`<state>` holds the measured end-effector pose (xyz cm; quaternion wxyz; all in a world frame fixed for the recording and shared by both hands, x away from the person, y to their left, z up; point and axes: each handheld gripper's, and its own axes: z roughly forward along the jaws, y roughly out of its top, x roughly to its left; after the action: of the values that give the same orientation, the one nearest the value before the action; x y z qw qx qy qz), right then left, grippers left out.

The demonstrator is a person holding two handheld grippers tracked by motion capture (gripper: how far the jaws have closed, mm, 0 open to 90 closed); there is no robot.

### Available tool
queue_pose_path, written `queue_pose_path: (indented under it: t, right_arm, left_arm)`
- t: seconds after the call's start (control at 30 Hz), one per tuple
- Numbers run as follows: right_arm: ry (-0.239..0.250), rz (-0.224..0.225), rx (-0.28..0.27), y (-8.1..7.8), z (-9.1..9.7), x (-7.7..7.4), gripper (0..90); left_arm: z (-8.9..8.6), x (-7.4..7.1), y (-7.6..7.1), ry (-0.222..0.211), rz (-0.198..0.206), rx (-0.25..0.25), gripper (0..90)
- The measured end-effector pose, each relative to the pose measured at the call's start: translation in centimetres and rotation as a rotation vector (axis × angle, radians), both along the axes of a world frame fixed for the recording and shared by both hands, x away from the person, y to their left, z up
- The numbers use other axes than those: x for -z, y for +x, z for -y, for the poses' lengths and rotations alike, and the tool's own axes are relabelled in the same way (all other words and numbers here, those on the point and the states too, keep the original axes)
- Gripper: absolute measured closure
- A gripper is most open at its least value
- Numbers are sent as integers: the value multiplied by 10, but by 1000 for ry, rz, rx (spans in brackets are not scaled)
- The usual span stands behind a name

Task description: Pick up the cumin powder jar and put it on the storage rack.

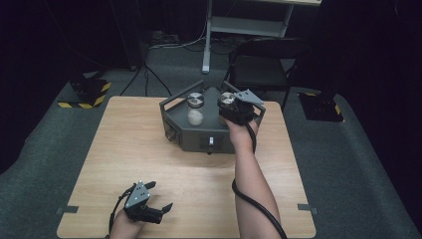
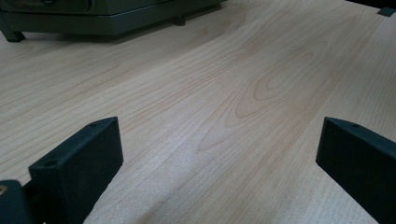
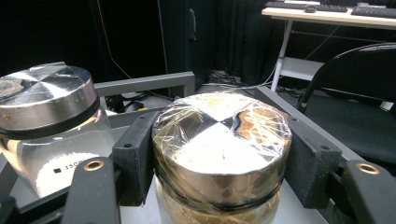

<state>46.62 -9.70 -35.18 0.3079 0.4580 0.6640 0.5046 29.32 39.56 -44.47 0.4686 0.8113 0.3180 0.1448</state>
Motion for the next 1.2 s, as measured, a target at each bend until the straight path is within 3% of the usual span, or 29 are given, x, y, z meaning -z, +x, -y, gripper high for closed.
queue_pose_path:
  t: [0.3, 0.97, 1.2]
  right_arm:
    - [33, 5, 3, -2, 5, 6, 347]
    - [38, -20, -5, 0, 7, 1, 339]
    - [49, -41, -11, 2, 11, -5, 206]
  left_arm:
    - [1, 0, 0, 1, 2, 0, 7]
    - [1, 0, 0, 1, 0, -1, 8]
    - [1, 0, -1, 3, 1, 0, 8]
